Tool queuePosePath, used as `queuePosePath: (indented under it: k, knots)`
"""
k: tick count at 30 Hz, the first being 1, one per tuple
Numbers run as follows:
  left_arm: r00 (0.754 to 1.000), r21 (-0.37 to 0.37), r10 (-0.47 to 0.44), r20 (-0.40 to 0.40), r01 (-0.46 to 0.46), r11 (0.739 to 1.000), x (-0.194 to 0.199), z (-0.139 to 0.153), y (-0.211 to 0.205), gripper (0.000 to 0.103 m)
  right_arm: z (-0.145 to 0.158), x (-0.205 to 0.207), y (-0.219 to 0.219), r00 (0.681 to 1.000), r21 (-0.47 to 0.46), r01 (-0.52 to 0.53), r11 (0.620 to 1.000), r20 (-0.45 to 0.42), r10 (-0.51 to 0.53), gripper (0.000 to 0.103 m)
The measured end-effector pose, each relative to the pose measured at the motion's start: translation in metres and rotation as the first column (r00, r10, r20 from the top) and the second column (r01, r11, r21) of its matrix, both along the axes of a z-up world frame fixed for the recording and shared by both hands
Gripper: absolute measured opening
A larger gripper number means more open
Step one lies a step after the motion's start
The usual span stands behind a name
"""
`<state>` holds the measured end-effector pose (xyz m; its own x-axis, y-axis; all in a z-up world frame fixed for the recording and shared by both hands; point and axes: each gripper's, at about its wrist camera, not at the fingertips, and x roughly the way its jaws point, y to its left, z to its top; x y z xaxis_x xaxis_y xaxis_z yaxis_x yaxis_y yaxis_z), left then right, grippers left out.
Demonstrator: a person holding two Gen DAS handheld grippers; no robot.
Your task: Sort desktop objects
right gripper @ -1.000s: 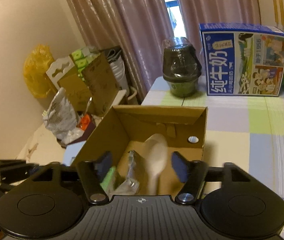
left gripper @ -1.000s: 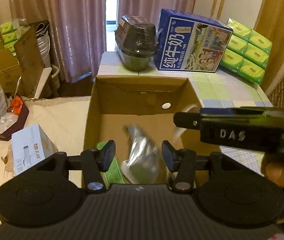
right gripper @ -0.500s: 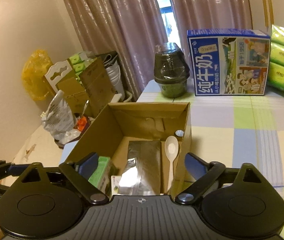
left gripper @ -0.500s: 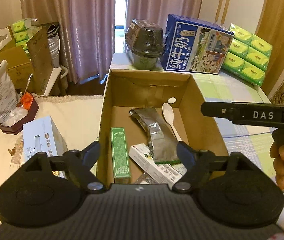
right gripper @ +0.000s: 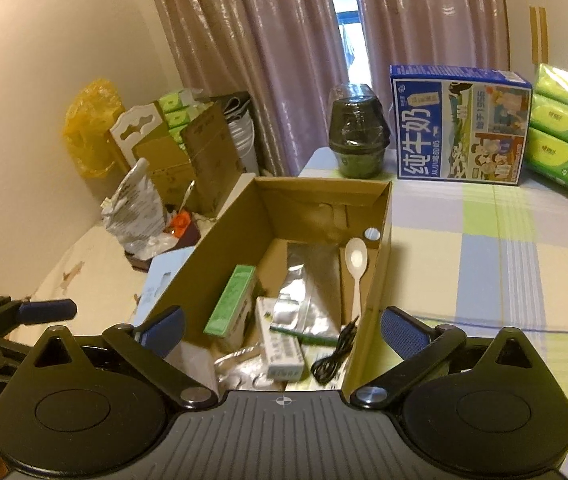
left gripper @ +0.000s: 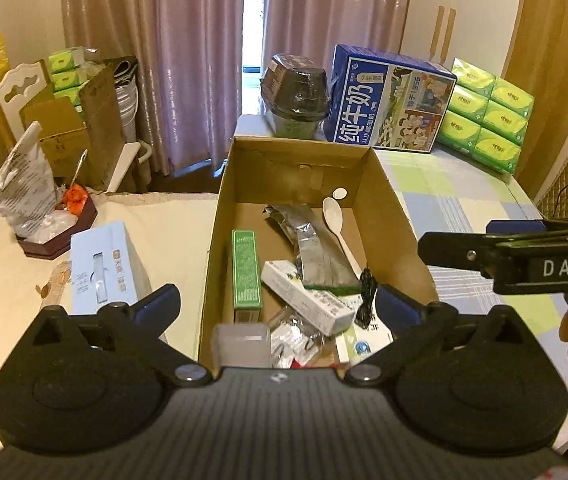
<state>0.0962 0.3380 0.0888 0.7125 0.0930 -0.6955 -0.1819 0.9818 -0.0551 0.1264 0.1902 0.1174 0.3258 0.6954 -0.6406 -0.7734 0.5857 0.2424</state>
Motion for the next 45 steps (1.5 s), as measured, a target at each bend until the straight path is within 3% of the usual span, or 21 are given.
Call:
queuePosePath:
  k: [10,14,18,24,31,37,45]
  knots:
    - [0.997,0.011,0.066,0.029,-0.066,0.998,-0.058,0.015,-0.004,0.102,0.016,-0.042,-0.031,0.999,-0.025,0.045,0.999,-0.019,-0.045,0.101]
    - [0.998,0.042,0.022,0.056,-0.025,0.999,-0.081,0.017,-0.014,0.102,0.023,-0.062,-0.046,0.999,-0.018,0.043,0.999,-0.01,-0.043,0.101]
    - [0.998,0.01,0.04,0.053,-0.04,0.999,-0.098,0.019,-0.019,0.102,0.026,-0.082,-0.058,0.999,-0.024,0.033,0.999,-0.002,-0.033,0.101]
    - [0.999,0.044,0.026,0.025,-0.027,0.999,-0.124,0.026,-0.036,0.102,0.03,-0.107,-0.076,0.999,-0.017,0.044,0.999,-0.009,-0.045,0.101]
    - [0.999,0.081,0.011,0.044,-0.015,0.997,-0.157,0.039,-0.055,0.102,0.035,-0.133,-0.098,0.998,-0.005,0.064,0.998,-0.008,-0.064,0.101]
    - [0.998,0.059,0.018,0.056,-0.021,0.998,-0.18,0.042,-0.061,0.102,0.042,-0.151,-0.113,0.997,-0.003,0.073,0.997,0.027,-0.073,0.101]
    - [0.998,0.03,0.048,0.047,-0.05,0.998,-0.204,0.037,-0.062,0.102,0.032,-0.164,-0.125,0.998,-0.028,0.061,0.998,-0.002,-0.061,0.101]
